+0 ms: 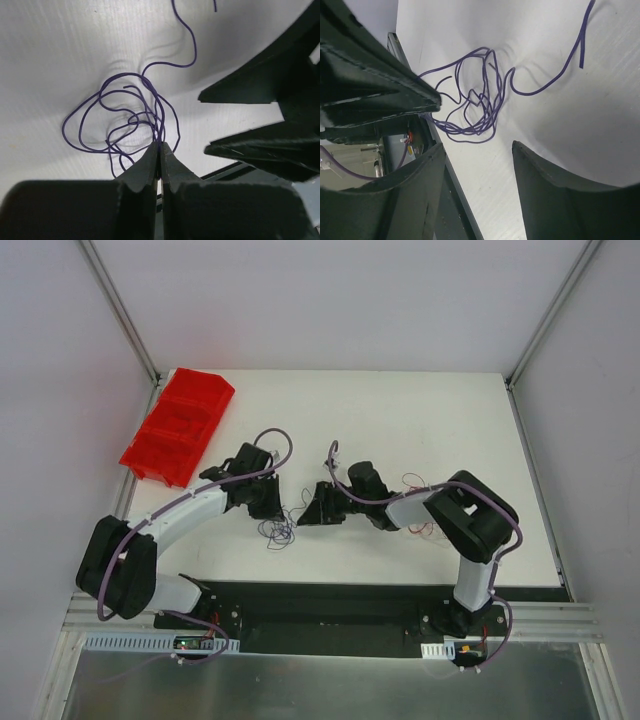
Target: Untangle the cables
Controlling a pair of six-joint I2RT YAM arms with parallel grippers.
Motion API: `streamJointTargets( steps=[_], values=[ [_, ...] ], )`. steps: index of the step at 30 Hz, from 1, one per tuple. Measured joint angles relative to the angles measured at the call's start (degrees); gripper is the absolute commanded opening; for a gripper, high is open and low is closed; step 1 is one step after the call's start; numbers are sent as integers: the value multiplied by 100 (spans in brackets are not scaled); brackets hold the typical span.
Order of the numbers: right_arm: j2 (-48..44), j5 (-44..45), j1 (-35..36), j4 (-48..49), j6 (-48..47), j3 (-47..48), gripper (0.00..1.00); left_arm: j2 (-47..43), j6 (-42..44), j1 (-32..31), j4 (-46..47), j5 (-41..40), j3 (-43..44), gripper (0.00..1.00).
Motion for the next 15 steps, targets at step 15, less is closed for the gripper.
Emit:
streamJointTargets(
  steps=[15],
  values=[
    [885,-339,15,1427,1543,46,55,-802,-400,-2,352,647,-138,0]
  ],
)
